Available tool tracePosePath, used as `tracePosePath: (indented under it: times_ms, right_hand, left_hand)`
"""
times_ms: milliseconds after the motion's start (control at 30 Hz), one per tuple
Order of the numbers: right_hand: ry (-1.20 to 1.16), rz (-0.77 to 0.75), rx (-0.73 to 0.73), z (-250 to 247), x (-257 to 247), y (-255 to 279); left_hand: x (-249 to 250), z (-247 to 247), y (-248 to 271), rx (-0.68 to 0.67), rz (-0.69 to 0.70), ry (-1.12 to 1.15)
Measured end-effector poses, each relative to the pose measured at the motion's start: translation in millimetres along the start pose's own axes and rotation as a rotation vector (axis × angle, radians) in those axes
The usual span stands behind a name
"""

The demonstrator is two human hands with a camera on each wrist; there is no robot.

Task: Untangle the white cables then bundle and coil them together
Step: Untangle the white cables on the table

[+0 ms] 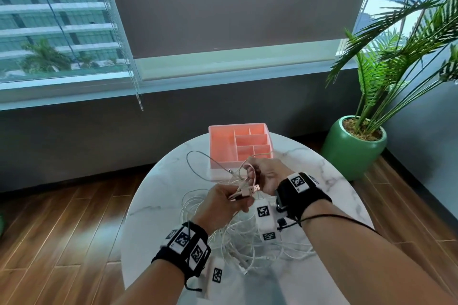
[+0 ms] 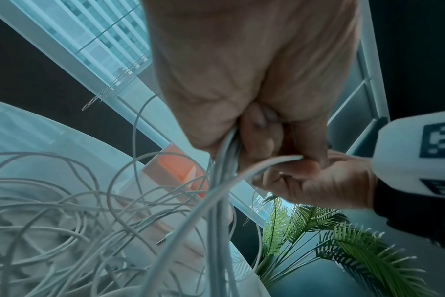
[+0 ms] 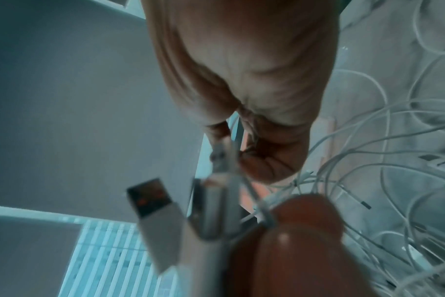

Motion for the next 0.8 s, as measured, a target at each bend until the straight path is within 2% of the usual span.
tracePosePath:
  times_ms: [100, 267, 333, 467, 600, 733, 800]
  right_hand:
    - [0.090, -0.135, 0.038, 4.2, -17.1, -1.4]
    - [0.285, -0.387, -0.067, 17.9, -48.1, 28.9]
    - [0.353, -0.435, -0.130, 21.6, -53.9, 40.2]
    - [0.367, -0.497, -0.284, 32.1, -64.6, 68.4]
    - [0.073, -0.661, -0.318, 22.9, -109.3, 102.6]
    - [-0.185, -0.795, -0.239, -20.2, -156.7, 123.4]
    - [-0.130, -0.819, -0.093, -51.1, -166.4, 116.2]
  left_hand:
    - [3.1, -7.4, -0.4, 0.064, 0.014, 0.054]
    - [17.0, -50.5, -9.9, 0.462, 0.134, 0.255]
    - [13.4, -59.9, -16.4, 0.546, 0.145, 0.254]
    - [5.5, -51.2, -31.4, 0.496, 0.109, 0.223]
    - [-17.6, -53.6, -37.5, 0.509, 0.057, 0.077]
    - [-40.5, -57.1, -34.3, 0.469, -0.033, 0.040]
    - [-47.3, -66.5, -29.3, 0.526, -0.080, 0.080]
Point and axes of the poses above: each hand's wrist, its own y-axis away from the middle knuckle, its own z-axis out of the palm, x = y × z, the point moved 8 cm from there along -y, towards the middle knuckle, and after that the axes turned 4 degrees about y, right-handed, at the moved point
